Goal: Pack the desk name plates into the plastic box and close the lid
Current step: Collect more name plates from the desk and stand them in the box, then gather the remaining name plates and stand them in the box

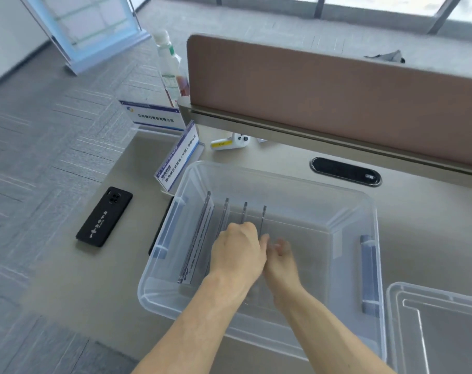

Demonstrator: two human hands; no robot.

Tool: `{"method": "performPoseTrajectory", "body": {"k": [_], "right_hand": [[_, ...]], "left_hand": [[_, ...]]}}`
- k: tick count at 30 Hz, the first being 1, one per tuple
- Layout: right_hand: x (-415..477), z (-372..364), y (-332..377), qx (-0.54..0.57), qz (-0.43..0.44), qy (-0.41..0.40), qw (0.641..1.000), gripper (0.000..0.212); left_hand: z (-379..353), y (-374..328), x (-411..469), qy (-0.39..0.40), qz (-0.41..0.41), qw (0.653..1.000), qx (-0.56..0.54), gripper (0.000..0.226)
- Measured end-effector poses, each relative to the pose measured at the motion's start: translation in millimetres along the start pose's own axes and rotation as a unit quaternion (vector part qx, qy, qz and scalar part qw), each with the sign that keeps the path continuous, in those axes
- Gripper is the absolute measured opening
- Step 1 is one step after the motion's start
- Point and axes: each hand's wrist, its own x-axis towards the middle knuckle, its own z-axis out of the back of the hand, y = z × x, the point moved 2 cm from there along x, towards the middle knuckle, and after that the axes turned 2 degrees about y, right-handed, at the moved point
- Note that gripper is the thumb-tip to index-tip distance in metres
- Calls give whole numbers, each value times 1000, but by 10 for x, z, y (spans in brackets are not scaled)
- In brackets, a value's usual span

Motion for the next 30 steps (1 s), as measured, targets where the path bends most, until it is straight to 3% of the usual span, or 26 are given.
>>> {"method": "performPoseTrajectory", "body": {"k": [3,5,10,17,23,26,30], "right_hand": [[-346,227,540,61,65,-79,993,43],[-564,358,1106,88,131,-84,984,41],[-930,291,2576,97,287,-24,953,31],[-1191,-439,3911,64,379,36,923,33],[-1038,-960,4203,25,381,41,924,27],[-833,-1179,4071,15,359,35,932,29],[-415,-1371,3826,-11,324,46,945,33]], "left_hand": [[488,23,-75,-37,-2,996,-86,40],[980,24,-90,-69,-8,985,-155,35],[2257,107,1,-211,-24,956,-205,27],[3604,399,337,-266,-55,940,-206,37],[3835,856,832,-225,-56,952,-201,38],[3410,1161,1124,-150,-18,969,-193,37],[2585,1482,1421,-53,51,983,-166,58]]}}
